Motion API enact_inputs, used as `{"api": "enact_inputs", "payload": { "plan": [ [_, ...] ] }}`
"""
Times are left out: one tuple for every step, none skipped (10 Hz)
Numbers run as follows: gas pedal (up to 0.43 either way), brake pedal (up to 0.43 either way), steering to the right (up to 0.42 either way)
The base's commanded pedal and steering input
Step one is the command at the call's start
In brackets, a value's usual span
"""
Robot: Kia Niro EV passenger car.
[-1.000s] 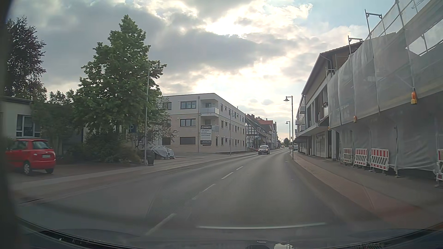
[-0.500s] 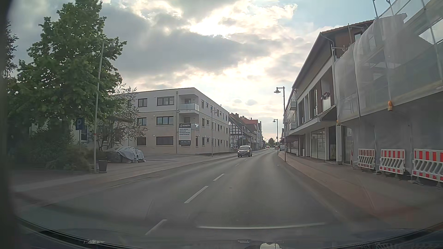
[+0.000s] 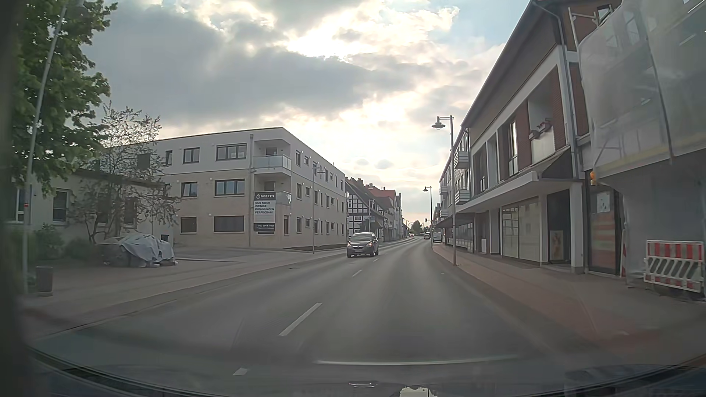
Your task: Follow the waypoints while adhering to traffic rules and regulations
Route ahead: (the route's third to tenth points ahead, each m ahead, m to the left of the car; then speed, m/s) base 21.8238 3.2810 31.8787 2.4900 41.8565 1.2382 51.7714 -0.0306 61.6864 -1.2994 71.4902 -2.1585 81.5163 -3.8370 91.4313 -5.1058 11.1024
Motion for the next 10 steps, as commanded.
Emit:
{"api": "enact_inputs", "payload": {
  "plan": [
    [0.350, 0.000, 0.030],
    [0.350, 0.000, 0.029],
    [0.350, 0.000, 0.028],
    [0.350, 0.000, 0.026],
    [0.350, 0.000, 0.025],
    [0.350, 0.000, 0.022],
    [0.350, 0.000, 0.020],
    [0.350, 0.000, 0.020],
    [0.350, 0.000, 0.017],
    [0.350, 0.000, 0.016]
  ]
}}
